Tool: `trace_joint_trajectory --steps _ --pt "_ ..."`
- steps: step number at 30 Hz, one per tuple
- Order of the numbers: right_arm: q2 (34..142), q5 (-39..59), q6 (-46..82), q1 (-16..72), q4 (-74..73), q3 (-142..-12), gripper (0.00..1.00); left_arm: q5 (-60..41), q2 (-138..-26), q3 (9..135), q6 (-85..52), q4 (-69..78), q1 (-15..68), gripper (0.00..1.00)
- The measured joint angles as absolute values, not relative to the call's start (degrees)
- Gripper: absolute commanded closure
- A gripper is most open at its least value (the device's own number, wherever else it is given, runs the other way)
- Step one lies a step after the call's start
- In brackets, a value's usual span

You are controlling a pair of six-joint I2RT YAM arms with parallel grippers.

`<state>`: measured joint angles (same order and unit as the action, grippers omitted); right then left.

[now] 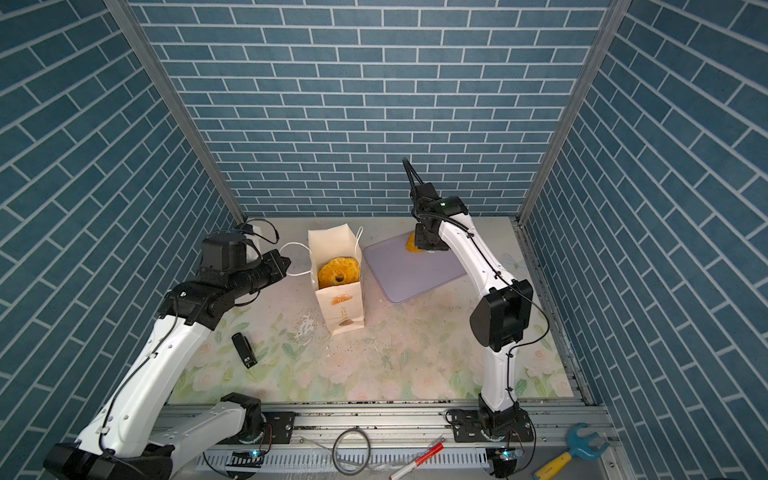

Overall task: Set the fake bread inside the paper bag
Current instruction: 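Move the tongs back to the tray onto the yellow sugar-coated bun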

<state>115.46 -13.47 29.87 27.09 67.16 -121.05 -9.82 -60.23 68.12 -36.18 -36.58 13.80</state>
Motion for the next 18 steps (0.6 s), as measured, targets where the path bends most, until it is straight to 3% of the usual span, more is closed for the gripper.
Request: trace_joint_trajectory --steps 18 --pt "131.6 -14.3 33.0 27.1 64.2 -131.9 0.54 -9.0 -60.3 68.1 -35.1 -37.5 13.5 1.0"
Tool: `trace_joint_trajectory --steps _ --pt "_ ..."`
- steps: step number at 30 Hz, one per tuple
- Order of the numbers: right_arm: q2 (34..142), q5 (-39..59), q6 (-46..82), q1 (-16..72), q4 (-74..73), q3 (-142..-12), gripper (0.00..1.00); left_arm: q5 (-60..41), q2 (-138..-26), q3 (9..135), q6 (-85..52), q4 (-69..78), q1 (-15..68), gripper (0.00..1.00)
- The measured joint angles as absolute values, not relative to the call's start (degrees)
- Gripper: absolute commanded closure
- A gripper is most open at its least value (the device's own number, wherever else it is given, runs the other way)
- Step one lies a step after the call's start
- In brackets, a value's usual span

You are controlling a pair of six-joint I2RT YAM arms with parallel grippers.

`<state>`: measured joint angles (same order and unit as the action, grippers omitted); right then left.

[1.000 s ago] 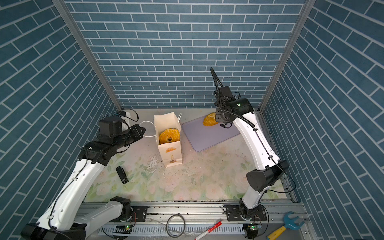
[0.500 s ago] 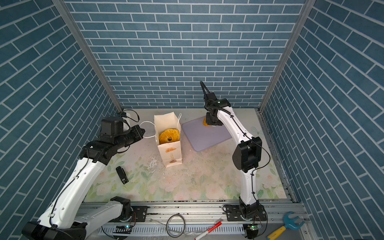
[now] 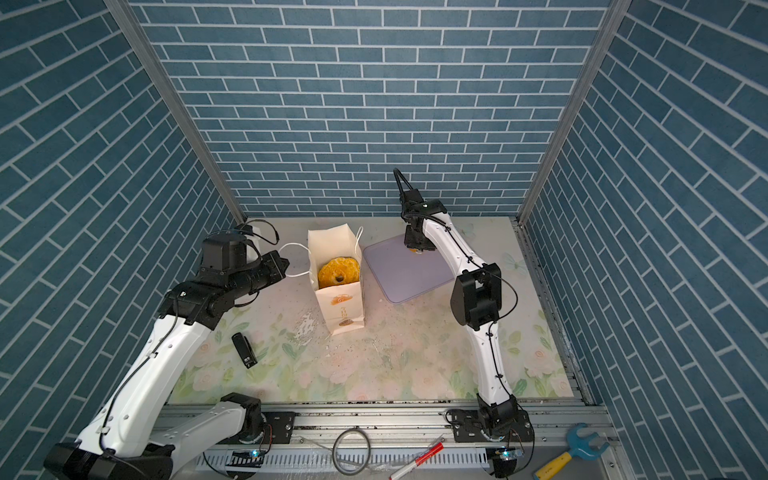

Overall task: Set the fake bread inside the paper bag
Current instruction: 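Move the tongs back to the tray onto the yellow sugar-coated bun, then pinch the yellow sugar-coated bun with the tongs and lift it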

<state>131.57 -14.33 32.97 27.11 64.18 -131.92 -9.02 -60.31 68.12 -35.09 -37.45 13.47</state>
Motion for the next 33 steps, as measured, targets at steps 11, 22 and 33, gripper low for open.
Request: trace_joint_trajectory --steps 11,22,33 --pt "123.3 -19.0 29.0 27.3 62.4 -114.4 0.57 -9.0 -60.4 68.1 -35.1 -37.5 13.4 1.0" --pt "105.3 -13.7 21.8 21.4 58.2 -100.8 0.55 -9.3 -60.4 68.2 -35.1 -37.4 13.4 1.0" --pt "111.4 -7.9 12.9 20.9 55.9 -105.0 0.52 -9.2 -60.4 68.2 -35.1 -37.5 13.4 1.0"
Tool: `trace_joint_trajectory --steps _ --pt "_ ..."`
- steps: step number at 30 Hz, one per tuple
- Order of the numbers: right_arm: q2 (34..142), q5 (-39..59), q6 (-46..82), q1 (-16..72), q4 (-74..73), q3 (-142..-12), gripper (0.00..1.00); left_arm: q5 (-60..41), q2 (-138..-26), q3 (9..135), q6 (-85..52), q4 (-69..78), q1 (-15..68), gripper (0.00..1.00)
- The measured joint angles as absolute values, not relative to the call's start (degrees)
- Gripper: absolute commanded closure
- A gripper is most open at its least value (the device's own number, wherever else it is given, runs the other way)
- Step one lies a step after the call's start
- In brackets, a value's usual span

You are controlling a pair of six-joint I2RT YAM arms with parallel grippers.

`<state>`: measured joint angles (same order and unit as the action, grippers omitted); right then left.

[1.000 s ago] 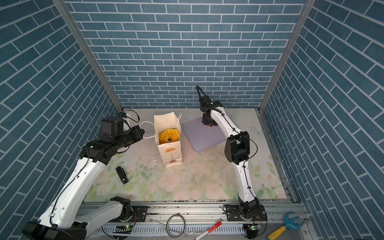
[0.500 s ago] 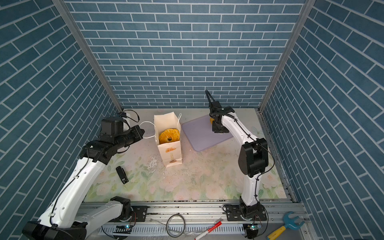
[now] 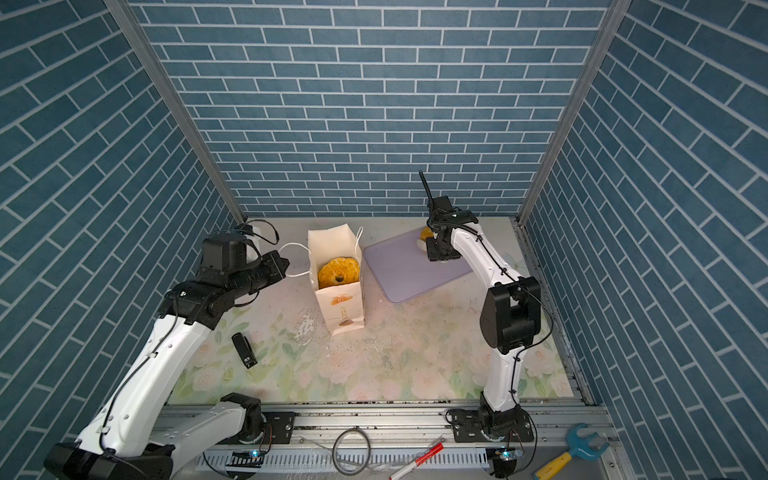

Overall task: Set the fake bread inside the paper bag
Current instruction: 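Pinch the yellow sugar-coated bun with the tongs and lift it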

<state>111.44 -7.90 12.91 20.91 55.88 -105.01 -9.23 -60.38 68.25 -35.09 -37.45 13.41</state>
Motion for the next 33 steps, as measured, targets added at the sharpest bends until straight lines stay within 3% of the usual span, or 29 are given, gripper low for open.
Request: trace_joint_trajectory --steps 10,18,24,33 --pt "115.5 -9.9 11.3 20.6 55.7 -108.2 0.46 -9.0 -60.6 68.4 -35.1 -37.6 13.4 1.0" --pt "119.5 -9.6 9.8 18.6 56.1 -111.7 0.46 -9.0 -61.7 69.0 -35.1 -37.7 13.4 1.0" --pt "122.3 -7.9 8.5 17.6 56.1 -112.8 0.52 -9.0 -61.7 69.3 -35.1 -37.9 13.4 1.0" --pt "121.2 -7.2 7.9 17.8 55.9 -112.6 0.7 -8.8 -61.7 69.6 -35.1 -38.0 13.4 1.0"
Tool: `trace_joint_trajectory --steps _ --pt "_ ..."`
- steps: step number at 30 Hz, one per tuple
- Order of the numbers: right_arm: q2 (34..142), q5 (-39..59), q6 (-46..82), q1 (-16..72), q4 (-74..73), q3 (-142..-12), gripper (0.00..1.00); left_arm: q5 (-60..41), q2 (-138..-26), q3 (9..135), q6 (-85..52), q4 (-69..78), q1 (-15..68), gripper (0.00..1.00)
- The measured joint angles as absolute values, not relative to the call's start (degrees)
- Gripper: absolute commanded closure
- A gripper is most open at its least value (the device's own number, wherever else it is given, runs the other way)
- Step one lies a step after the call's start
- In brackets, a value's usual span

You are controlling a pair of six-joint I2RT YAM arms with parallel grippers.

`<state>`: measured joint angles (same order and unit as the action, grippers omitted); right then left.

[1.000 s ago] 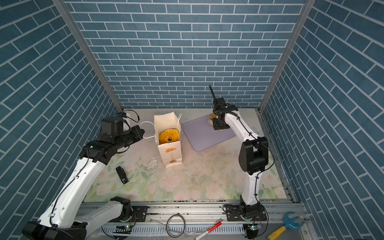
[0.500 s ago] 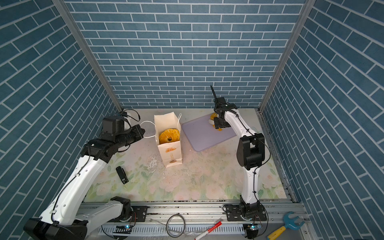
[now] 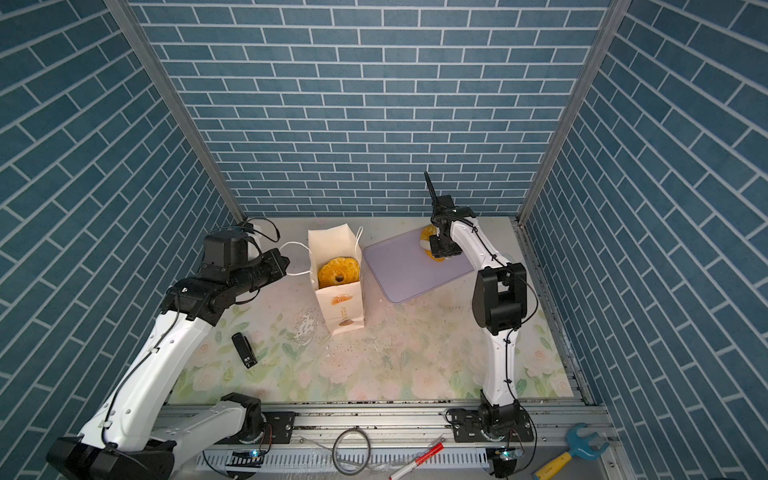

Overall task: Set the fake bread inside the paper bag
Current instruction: 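Pinch the yellow sugar-coated bun with the tongs and lift it, then carry the pinched bun with the tongs over the paper bag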

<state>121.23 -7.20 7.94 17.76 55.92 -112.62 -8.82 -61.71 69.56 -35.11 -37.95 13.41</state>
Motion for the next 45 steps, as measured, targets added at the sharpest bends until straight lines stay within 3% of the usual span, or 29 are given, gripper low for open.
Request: trace_joint_trajectory --steps 9,14,19,25,45 --pt "106.4 -6.6 8.6 21.0 60.8 -112.5 0.73 -9.6 -61.3 70.1 -35.1 -38.1 13.4 1.0" --pt "99.6 -7.4 9.7 28.0 66.4 -122.5 0.73 -10.7 -60.9 70.1 -34.7 -38.0 13.4 1.0" --pt "99.3 -10.6 12.8 39.8 70.9 -137.0 0.73 -11.9 -60.1 70.1 -34.4 -37.4 13.4 1.0" --pt "98.1 -11.9 14.7 51.8 73.2 -141.4 0.71 -13.4 -59.9 70.2 -34.4 -36.5 13.4 1.0" --pt "104.0 -15.8 18.7 63.0 81.8 -144.3 0.68 -14.7 -59.9 70.5 -34.4 -36.1 13.4 1.0"
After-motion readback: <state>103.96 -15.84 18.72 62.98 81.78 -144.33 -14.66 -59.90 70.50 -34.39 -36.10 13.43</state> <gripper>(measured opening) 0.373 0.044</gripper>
